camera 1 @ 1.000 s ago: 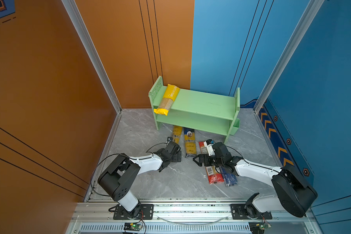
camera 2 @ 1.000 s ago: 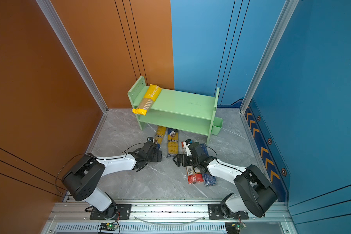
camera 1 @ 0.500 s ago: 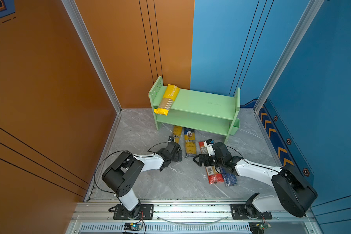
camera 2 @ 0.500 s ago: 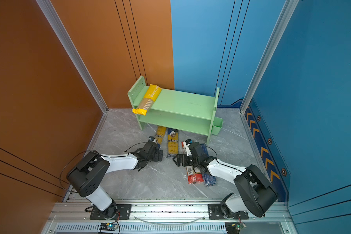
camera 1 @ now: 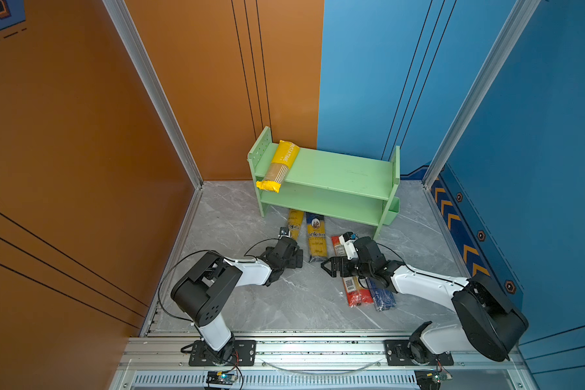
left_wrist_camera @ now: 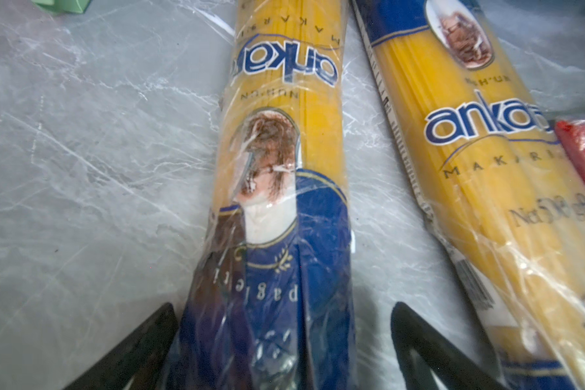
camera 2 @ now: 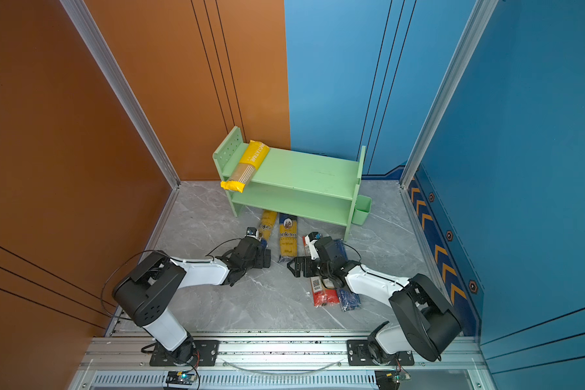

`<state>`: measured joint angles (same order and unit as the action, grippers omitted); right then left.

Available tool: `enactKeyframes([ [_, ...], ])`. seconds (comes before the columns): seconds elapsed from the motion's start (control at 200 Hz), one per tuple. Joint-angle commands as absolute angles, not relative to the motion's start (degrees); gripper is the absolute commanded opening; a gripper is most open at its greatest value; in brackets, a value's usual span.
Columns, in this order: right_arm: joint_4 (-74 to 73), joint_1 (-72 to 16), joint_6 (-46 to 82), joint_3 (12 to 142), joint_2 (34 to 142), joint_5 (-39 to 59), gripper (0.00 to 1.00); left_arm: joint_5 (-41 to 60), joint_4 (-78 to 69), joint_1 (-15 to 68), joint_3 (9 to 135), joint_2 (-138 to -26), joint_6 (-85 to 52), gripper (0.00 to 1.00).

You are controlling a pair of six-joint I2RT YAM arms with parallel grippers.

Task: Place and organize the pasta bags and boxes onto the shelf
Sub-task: 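Lower the left gripper and close it around the blue-ended ankara pack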

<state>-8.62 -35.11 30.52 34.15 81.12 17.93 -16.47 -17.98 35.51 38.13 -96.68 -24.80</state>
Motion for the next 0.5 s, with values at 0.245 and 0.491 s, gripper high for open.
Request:
enactKeyframes([
  [0.245, -10.22, -34.74, 31.2, 34.1, 82.38, 18.46, 1.0, -16.46, -19.51, 35.49, 34.36, -100.59, -24.17, 0.94],
  [0.491, -10.11, -34.8, 31.37, 34.01, 82.18, 18.44, 1.0, -15.92, -20.61, 35.51, 33.58, -101.84, -23.8, 0.82],
])
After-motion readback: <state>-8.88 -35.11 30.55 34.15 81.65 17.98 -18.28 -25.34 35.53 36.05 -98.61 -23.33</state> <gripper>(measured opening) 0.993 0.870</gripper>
